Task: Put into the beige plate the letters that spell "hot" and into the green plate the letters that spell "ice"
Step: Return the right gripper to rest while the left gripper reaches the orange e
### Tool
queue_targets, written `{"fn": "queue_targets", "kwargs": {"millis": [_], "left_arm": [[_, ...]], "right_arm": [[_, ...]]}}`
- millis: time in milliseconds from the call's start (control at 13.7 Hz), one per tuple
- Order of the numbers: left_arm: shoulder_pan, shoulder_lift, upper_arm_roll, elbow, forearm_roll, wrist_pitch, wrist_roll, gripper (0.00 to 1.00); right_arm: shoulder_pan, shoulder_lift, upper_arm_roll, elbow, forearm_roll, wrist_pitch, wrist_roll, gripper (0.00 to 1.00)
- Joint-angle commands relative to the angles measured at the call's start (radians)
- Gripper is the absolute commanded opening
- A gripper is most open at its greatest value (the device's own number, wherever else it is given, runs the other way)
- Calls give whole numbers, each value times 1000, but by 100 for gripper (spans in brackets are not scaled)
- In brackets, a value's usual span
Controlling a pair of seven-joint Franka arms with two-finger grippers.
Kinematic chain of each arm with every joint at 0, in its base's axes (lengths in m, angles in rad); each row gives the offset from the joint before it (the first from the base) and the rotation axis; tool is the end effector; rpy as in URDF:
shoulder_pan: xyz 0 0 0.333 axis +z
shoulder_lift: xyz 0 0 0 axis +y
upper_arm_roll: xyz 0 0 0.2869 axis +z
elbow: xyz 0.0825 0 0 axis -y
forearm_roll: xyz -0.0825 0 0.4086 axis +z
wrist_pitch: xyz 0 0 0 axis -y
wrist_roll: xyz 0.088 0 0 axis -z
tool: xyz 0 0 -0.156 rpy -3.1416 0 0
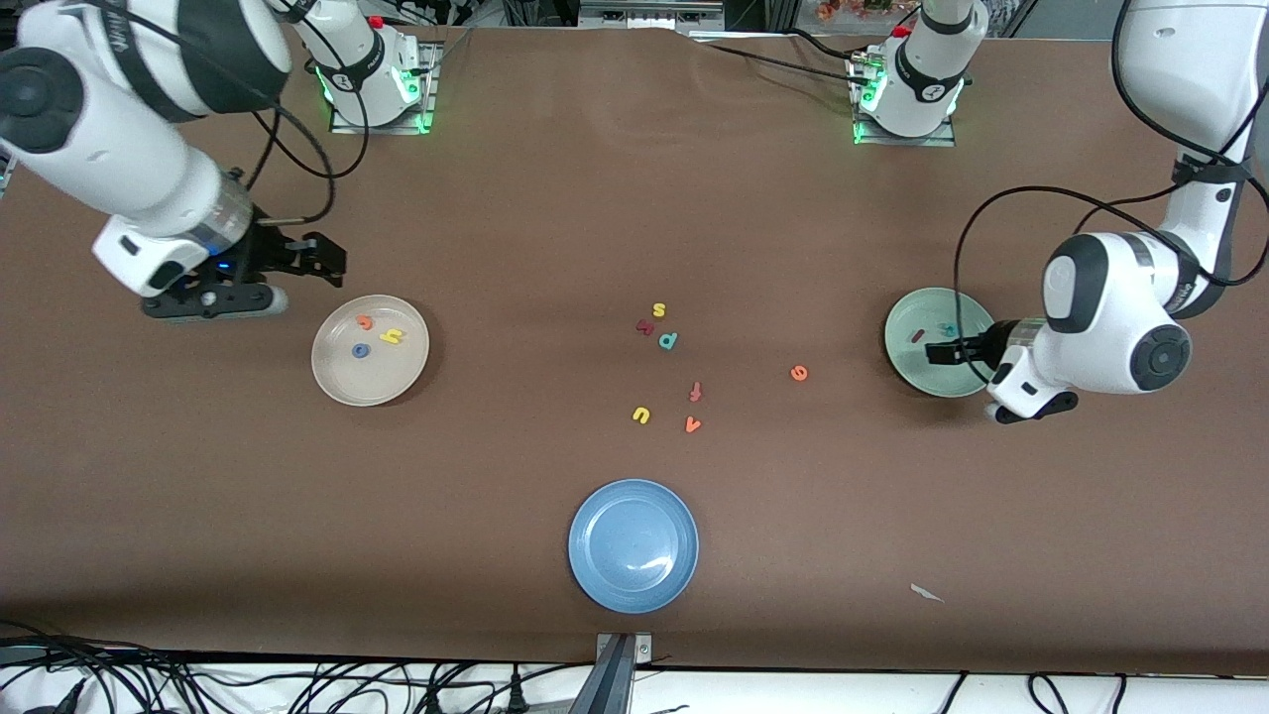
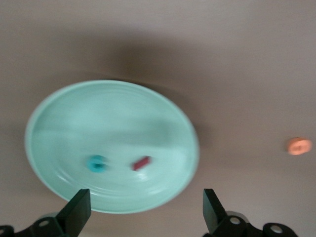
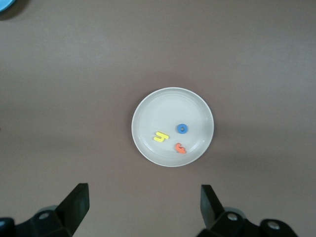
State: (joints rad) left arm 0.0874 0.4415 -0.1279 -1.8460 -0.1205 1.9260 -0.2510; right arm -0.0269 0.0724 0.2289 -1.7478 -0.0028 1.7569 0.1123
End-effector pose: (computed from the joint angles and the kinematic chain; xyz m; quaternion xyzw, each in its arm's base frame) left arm 0.5868 -0.0391 0.1774 0.9715 0.1346 -0.1879 0.0529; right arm 0.5855 0.1175 0.4321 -0.9985 -0.0451 0.0314 0.0020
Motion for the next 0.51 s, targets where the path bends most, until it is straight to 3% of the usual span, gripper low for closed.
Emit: {"fn": "queue_targets", "kwargs": {"millis": [0, 146, 439], "left_arm": [[-57, 14, -41, 4, -21, 78, -167, 99], [-124, 57, -49, 5, -21, 189, -337, 98], [-210, 141, -49, 8, -19, 393, -566, 98]], "right_arm": [[51, -6, -93, 69, 40, -83, -65, 100], [99, -6, -169, 111, 40, -126, -123, 100], [102, 0, -189, 119, 41, -125, -146, 100]]}}
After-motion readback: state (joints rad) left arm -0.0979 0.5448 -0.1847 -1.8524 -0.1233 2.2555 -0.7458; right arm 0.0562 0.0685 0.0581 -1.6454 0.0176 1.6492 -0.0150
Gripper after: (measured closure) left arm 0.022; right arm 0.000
